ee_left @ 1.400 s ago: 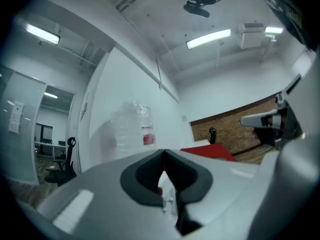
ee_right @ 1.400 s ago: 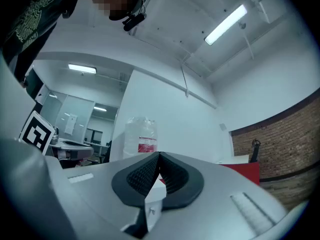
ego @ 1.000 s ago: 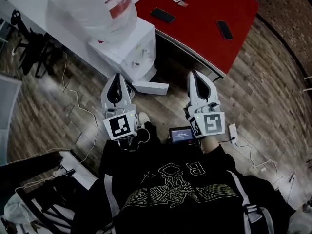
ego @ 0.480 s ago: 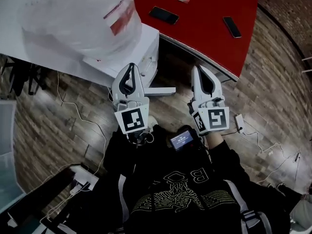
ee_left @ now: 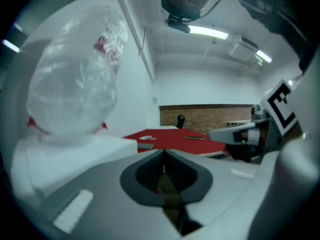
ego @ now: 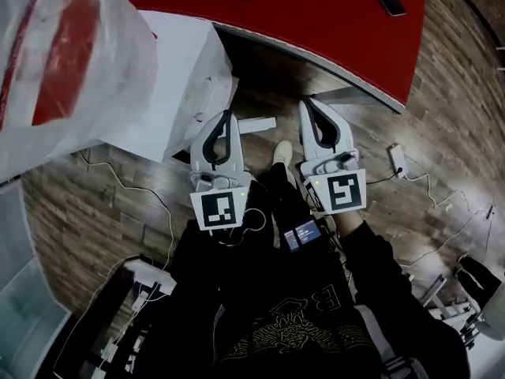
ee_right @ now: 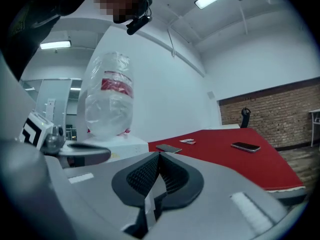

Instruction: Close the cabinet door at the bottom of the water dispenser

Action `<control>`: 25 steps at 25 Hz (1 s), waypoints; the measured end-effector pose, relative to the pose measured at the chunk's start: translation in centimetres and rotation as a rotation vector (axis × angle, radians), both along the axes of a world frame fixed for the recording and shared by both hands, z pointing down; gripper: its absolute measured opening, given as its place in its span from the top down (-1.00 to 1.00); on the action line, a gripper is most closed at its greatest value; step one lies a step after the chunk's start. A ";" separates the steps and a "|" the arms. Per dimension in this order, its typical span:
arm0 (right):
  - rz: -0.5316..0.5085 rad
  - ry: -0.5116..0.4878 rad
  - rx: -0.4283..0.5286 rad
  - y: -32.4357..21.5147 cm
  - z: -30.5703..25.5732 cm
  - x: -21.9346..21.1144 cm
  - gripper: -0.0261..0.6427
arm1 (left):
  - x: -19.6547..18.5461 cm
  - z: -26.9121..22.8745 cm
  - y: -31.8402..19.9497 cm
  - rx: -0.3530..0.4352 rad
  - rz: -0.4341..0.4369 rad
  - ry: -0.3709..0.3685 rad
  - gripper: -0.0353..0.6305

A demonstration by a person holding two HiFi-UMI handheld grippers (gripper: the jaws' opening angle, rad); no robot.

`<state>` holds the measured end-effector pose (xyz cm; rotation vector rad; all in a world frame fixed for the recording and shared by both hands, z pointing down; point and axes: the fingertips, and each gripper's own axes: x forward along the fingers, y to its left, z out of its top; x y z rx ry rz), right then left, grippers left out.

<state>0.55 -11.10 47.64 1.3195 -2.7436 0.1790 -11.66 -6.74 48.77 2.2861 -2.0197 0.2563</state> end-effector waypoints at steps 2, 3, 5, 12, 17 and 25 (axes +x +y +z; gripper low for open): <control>-0.012 -0.018 0.000 -0.8 1.8 -0.1 0.93 | 1.0 6.5 -0.3 -0.114 0.009 0.073 0.87; -0.022 -0.025 0.005 -1.2 2.6 -0.1 0.93 | 1.1 10.2 -0.2 -0.183 -0.018 0.116 0.87; -0.048 -0.031 0.018 -1.9 4.4 -0.5 0.93 | 1.0 18.1 0.7 -0.328 -0.101 0.178 0.87; -0.068 -0.016 -0.029 -2.0 11.4 -0.6 0.93 | -1.5 39.5 7.7 -0.846 -0.448 0.378 0.69; -0.056 -0.038 -0.072 -1.4 14.8 0.6 0.93 | -2.2 46.6 10.7 -0.948 -0.653 0.591 0.66; -0.067 -0.083 -0.095 -1.6 16.2 0.9 0.93 | -1.3 50.4 8.7 -0.983 -0.588 0.580 0.69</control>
